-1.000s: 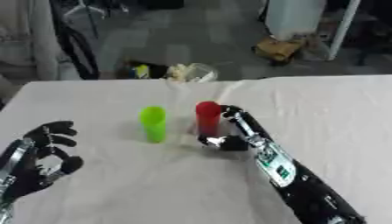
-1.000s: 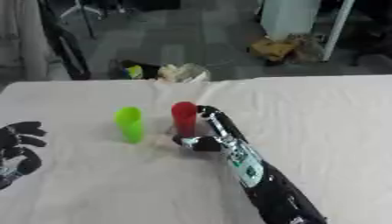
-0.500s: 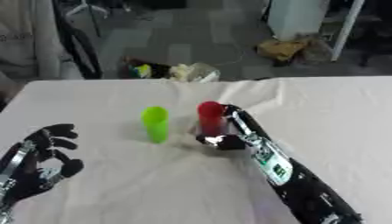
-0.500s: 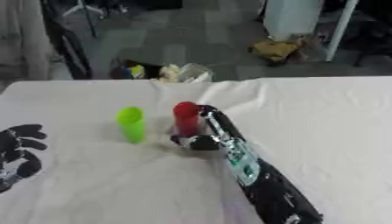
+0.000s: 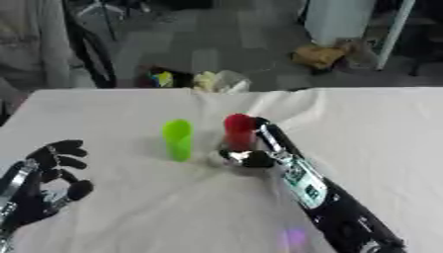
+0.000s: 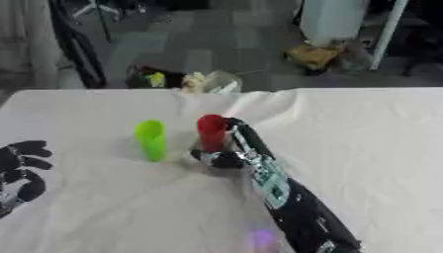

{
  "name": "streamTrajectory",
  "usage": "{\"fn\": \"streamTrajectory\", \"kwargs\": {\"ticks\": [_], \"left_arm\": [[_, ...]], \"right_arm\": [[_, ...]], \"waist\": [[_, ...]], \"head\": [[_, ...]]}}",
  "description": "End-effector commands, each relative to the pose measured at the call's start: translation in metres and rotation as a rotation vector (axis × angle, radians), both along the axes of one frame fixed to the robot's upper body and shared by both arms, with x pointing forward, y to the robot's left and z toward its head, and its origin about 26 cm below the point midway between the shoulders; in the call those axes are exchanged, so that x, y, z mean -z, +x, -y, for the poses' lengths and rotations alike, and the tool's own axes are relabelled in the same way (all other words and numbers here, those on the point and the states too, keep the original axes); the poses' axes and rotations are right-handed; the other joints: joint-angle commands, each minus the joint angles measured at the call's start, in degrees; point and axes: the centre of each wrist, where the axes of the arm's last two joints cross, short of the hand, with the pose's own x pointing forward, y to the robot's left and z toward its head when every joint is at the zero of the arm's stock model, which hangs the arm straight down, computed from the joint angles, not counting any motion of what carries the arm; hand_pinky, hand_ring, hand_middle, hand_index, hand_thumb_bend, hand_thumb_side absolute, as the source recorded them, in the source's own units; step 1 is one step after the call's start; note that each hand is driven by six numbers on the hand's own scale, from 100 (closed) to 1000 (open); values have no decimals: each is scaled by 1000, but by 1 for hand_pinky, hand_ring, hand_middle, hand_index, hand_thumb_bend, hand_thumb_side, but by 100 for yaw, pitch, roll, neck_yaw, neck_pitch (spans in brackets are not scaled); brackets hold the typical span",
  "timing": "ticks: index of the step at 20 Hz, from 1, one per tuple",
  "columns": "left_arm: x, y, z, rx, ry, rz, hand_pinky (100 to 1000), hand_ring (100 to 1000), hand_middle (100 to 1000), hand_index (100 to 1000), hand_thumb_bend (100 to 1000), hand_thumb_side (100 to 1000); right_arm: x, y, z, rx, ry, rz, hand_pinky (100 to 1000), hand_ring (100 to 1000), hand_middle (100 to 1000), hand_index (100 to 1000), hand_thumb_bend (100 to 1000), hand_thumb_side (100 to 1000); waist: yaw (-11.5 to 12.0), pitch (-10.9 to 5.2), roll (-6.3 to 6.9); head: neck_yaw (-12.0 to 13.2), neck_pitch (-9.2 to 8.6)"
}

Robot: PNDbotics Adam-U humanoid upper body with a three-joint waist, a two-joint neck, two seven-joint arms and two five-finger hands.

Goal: Pour the contents of one cup into another cup.

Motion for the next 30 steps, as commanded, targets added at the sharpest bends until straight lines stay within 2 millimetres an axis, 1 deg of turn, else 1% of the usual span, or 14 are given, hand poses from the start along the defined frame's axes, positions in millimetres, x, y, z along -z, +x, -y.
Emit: {"fn": "streamTrajectory", "kwargs": {"ticks": [1, 2, 3, 6, 13, 17, 19, 21, 23, 25, 26, 28, 29, 30], "left_arm": [[-8, 1, 2, 13, 9, 25, 520, 659, 675, 824, 983, 597], [-8, 1, 2, 13, 9, 24, 520, 659, 675, 825, 983, 598], [-8, 1, 2, 14, 9, 24, 520, 659, 675, 824, 982, 597], [-8, 2, 2, 15, 9, 23, 521, 658, 675, 824, 981, 597], [-8, 2, 4, 20, 9, 24, 521, 658, 675, 825, 977, 600], [-9, 3, 4, 23, 9, 24, 521, 658, 674, 825, 975, 600], [-9, 3, 5, 25, 8, 25, 521, 657, 674, 825, 974, 601], [-9, 3, 5, 26, 8, 24, 521, 657, 674, 825, 971, 603], [-9, 3, 5, 26, 8, 24, 521, 656, 673, 825, 969, 604], [-9, 3, 5, 26, 8, 23, 521, 654, 672, 825, 967, 606], [-9, 3, 5, 26, 7, 23, 520, 654, 671, 825, 965, 608], [-9, 3, 6, 26, 7, 23, 520, 654, 671, 825, 964, 608], [-8, 3, 5, 25, 7, 22, 521, 653, 670, 825, 962, 611], [-8, 3, 5, 25, 7, 22, 520, 653, 670, 824, 961, 612]], "right_arm": [[-17, 6, -2, 11, 2, 56, 817, 824, 800, 879, 627, 487], [-17, 6, -3, 14, 4, 61, 814, 817, 794, 876, 634, 496], [-18, 6, -4, 15, 6, 65, 811, 810, 787, 871, 617, 486], [-18, 6, -6, 15, 8, 71, 801, 787, 773, 866, 609, 485], [-12, 5, -11, 11, 8, 64, 784, 757, 747, 853, 586, 477], [-10, 5, -14, 13, 10, 66, 769, 718, 710, 840, 560, 471], [-10, 4, -15, 19, 12, 69, 747, 674, 670, 813, 539, 467], [-9, 4, -15, 29, 17, 75, 731, 644, 634, 783, 514, 456], [-10, 5, -14, 44, 27, 86, 705, 606, 590, 743, 467, 430], [-10, 5, -14, 60, 39, 96, 666, 567, 552, 707, 408, 389], [-10, 5, -13, 69, 46, 101, 634, 542, 527, 681, 354, 360], [-10, 5, -13, 84, 59, 109, 618, 529, 518, 672, 331, 347], [-11, 5, -13, 93, 66, 112, 578, 491, 495, 652, 290, 314], [-11, 5, -13, 100, 72, 115, 558, 475, 491, 648, 273, 296]], "waist": [[14, -88, -2], [17, -91, -5], [19, -94, -7], [25, -103, -8], [61, -89, 12], [97, -77, 21], [110, -74, 23], [120, -72, 25], [124, -72, 25], [124, -73, 23], [125, -74, 22], [126, -75, 20], [125, -77, 19], [124, -80, 19]], "head": [[-20, -78], [-22, -79], [-23, -79], [-23, -85], [-37, -110], [-53, -118], [-60, -129], [-64, -140], [-68, -145], [-73, -149], [-75, -153], [-78, -159], [-78, -160], [-78, -160]]}}
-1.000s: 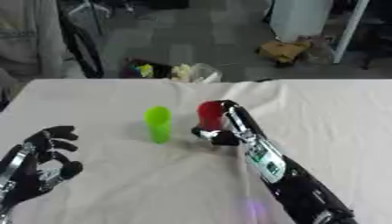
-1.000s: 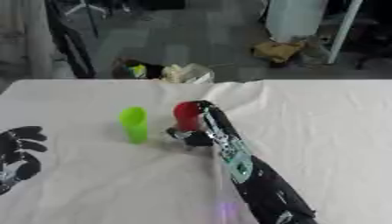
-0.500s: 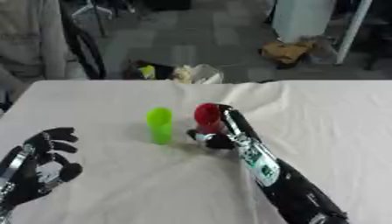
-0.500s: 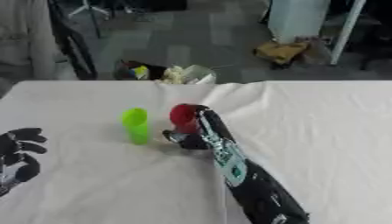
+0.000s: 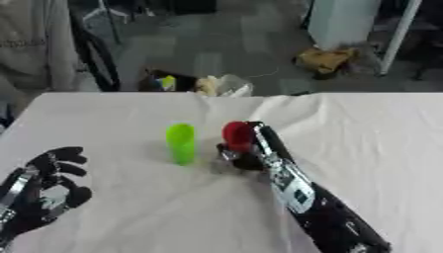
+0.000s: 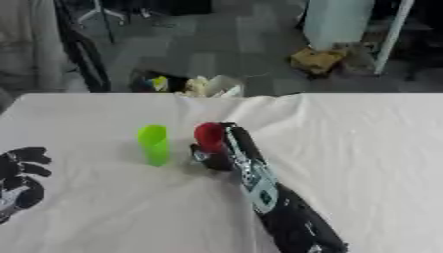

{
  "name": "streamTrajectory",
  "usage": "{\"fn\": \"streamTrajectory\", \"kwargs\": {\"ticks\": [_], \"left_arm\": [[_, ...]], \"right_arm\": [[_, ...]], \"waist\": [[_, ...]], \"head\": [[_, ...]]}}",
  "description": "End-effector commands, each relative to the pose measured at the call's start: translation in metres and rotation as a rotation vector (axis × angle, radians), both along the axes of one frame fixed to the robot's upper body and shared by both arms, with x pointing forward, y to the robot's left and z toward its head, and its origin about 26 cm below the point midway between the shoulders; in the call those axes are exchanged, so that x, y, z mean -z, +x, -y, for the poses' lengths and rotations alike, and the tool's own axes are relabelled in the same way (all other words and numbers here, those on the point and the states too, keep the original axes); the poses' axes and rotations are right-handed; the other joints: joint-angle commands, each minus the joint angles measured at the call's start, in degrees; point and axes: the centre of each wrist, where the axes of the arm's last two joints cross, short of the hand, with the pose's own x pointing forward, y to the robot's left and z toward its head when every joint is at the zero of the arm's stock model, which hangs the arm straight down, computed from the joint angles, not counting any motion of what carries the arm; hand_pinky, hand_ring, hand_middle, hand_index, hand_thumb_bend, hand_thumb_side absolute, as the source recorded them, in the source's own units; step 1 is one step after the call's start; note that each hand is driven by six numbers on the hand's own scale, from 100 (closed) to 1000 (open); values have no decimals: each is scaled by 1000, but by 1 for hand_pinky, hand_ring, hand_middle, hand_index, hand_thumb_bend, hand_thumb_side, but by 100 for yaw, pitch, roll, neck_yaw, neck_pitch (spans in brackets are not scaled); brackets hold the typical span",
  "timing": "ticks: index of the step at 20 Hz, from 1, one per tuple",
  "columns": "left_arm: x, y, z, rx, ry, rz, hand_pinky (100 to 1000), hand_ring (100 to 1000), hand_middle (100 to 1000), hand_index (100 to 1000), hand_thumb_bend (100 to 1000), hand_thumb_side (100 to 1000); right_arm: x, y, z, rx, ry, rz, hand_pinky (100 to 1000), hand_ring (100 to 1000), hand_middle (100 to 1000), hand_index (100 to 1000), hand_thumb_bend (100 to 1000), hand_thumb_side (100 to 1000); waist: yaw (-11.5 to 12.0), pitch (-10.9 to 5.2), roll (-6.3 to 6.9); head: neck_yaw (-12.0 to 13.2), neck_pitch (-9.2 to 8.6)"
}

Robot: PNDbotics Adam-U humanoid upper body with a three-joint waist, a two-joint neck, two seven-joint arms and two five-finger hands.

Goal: Pour the contents of one cup into another cup.

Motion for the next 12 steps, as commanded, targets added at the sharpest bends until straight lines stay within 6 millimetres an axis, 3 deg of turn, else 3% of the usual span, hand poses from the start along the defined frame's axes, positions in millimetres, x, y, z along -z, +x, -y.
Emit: {"fn": "streamTrajectory", "kwargs": {"ticks": [1, 3, 7, 12], "left_arm": [[-9, 2, 1, 8, 4, 26, 520, 653, 670, 824, 960, 613], [-8, 2, 1, 7, 4, 25, 520, 653, 669, 825, 956, 616], [-8, 2, 1, 6, 3, 23, 520, 652, 669, 825, 953, 616], [-7, 2, 0, 5, 1, 18, 517, 649, 668, 825, 947, 616]], "right_arm": [[-15, 5, -2, 18, 28, 48, 540, 461, 488, 644, 258, 276], [-15, 4, -1, 28, 36, 49, 478, 408, 476, 633, 205, 219], [-16, 4, -1, 37, 54, 49, 438, 372, 468, 625, 111, 106], [-23, 4, 0, 39, 79, 57, 433, 363, 467, 623, 100, 100]], "waist": [[8, -95, 14], [1, -103, 14], [-22, -128, 14], [-77, -169, 9]], "head": [[-16, -62], [-18, -64], [-13, -56], [2, -39]]}}
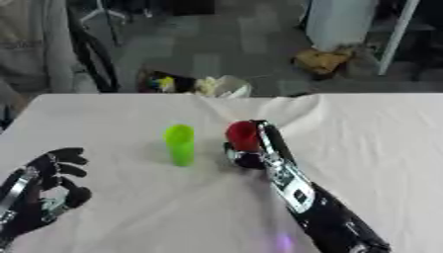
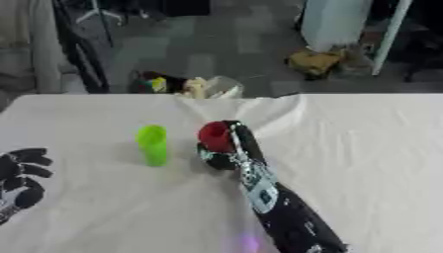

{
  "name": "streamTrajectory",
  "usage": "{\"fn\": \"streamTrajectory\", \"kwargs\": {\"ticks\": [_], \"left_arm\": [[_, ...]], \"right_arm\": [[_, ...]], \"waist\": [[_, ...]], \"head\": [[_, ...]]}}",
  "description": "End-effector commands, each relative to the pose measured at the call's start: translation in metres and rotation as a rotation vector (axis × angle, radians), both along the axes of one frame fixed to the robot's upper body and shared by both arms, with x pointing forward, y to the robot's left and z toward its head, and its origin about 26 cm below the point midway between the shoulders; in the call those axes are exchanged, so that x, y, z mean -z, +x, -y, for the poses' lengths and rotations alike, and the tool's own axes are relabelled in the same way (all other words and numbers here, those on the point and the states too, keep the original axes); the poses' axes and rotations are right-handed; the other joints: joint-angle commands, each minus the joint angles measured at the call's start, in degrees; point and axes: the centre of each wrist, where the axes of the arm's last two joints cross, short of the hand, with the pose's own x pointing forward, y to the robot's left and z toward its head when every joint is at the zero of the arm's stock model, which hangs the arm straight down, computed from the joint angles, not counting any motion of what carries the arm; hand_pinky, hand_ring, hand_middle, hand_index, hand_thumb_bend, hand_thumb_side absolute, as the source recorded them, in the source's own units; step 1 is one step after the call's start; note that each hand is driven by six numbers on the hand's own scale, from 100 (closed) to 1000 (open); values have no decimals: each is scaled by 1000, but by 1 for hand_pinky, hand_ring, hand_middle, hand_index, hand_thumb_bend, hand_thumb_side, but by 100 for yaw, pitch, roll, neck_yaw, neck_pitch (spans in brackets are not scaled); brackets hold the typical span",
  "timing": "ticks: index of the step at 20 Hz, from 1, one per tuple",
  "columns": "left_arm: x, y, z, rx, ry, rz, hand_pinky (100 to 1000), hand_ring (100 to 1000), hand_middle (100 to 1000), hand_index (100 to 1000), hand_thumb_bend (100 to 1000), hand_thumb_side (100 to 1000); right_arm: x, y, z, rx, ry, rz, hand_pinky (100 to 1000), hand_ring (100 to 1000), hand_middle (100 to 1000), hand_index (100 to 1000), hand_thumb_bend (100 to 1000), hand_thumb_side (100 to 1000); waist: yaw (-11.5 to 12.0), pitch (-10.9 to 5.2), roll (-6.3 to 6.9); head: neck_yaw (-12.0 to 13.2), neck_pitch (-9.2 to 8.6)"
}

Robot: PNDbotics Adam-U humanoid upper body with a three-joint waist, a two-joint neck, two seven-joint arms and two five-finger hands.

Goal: Pour the contents of one cup into another cup.

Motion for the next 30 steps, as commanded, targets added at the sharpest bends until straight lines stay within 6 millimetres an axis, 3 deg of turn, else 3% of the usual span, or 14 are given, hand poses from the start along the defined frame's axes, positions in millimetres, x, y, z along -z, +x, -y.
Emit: {"fn": "streamTrajectory", "kwargs": {"ticks": [1, 13, 20, 30], "left_arm": [[-8, 1, 0, 2, 0, 23, 516, 649, 668, 825, 947, 615], [-6, 5, -7, -57, -7, 9, 459, 609, 631, 809, 931, 599], [-7, 16, -8, -148, 5, 28, 447, 615, 645, 820, 948, 524], [11, 37, -1, -272, 68, 53, 452, 651, 679, 838, 955, 468]], "right_arm": [[-22, 4, 2, -3, 23, 48, 432, 363, 466, 622, 100, 100], [-56, -4, 17, -35, 139, 86, 438, 369, 468, 623, 100, 100], [-83, -21, 31, -77, 203, 129, 447, 376, 469, 624, 100, 100], [-96, -37, 46, -57, 287, 152, 452, 382, 470, 624, 100, 100]], "waist": [[-33, -131, 9], [-427, -280, -21], [-674, -338, -67], [-955, -367, -121]], "head": [[16, -34], [207, 53], [375, 77], [539, 107]]}}
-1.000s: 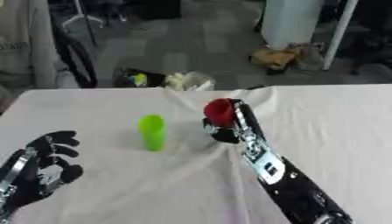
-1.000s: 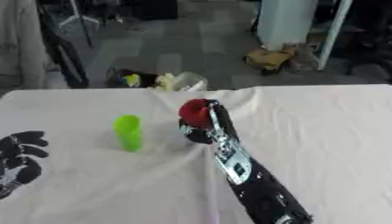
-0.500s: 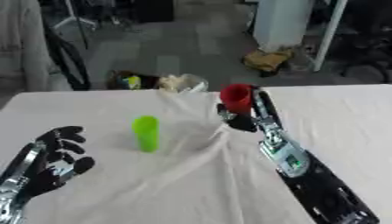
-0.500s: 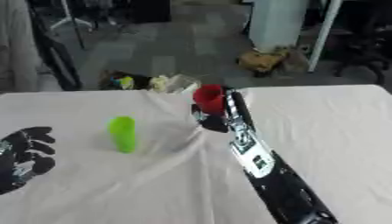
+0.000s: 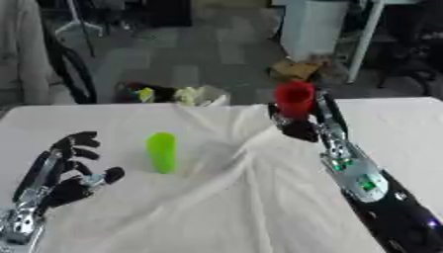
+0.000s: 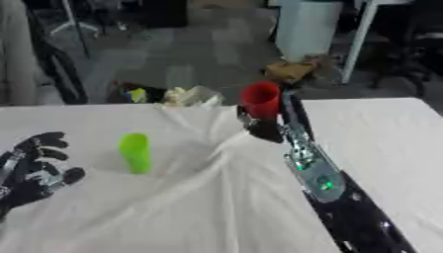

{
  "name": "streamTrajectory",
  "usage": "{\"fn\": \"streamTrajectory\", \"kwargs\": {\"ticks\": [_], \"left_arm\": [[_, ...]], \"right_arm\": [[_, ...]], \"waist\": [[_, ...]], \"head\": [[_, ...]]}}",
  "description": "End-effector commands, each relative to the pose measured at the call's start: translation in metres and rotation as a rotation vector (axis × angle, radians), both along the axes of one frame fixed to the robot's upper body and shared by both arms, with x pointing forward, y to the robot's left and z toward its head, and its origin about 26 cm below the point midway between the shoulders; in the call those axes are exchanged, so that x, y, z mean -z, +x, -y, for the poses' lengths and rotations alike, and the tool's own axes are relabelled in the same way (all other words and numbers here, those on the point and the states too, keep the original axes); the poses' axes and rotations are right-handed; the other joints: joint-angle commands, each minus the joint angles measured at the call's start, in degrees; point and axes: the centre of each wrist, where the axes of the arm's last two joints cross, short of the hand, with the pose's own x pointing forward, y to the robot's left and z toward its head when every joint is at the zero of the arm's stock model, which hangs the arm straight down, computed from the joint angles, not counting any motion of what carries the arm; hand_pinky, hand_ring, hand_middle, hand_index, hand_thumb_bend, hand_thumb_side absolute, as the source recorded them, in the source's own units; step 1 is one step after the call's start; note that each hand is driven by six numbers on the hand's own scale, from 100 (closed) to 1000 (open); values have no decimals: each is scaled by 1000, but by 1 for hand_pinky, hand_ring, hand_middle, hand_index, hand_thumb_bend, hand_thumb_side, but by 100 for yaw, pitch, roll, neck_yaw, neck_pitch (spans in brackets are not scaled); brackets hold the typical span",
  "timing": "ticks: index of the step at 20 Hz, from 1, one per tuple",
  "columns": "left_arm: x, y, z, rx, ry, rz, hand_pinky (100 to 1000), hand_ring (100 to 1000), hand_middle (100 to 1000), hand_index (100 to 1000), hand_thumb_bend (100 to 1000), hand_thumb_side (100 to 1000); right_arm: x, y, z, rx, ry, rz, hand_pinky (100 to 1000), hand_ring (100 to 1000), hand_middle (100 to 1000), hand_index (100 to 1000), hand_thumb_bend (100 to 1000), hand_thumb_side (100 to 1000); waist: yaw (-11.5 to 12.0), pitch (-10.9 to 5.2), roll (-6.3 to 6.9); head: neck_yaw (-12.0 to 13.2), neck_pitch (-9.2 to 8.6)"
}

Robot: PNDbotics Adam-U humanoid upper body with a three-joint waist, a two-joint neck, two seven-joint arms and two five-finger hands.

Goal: Pour the contents of one cup into another cup.

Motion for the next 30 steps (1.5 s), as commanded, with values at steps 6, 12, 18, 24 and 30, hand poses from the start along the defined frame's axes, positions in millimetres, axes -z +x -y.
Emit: {"fn": "streamTrajectory", "kwargs": {"ticks": [6, 12, 18, 24, 30], "left_arm": [[12, 18, 12, -55, 39, 25, 440, 640, 669, 831, 952, 456], [23, 28, 23, -79, 37, 33, 435, 635, 664, 828, 950, 445], [25, 35, 30, -111, 40, 36, 432, 632, 660, 824, 937, 437], [28, 43, 36, -152, 49, 55, 436, 634, 662, 824, 924, 437], [27, 48, 36, -189, 44, 68, 435, 632, 660, 824, 917, 436]], "right_arm": [[-21, -6, 7, 4, 51, 54, 455, 384, 470, 624, 100, 100], [-22, -8, 4, -5, 65, 57, 456, 385, 469, 623, 100, 100], [-22, -8, 1, -17, 72, 57, 458, 385, 468, 623, 100, 100], [-22, -9, -4, -31, 78, 58, 458, 385, 468, 623, 100, 100], [-23, -10, -5, -36, 85, 59, 458, 385, 467, 622, 100, 100]], "waist": [[-135, -88, -38], [-202, -63, -62], [-283, -27, -94], [-394, 16, -133], [-464, 55, -154]], "head": [[118, 25], [160, 4], [224, -5], [290, -47], [327, -71]]}}
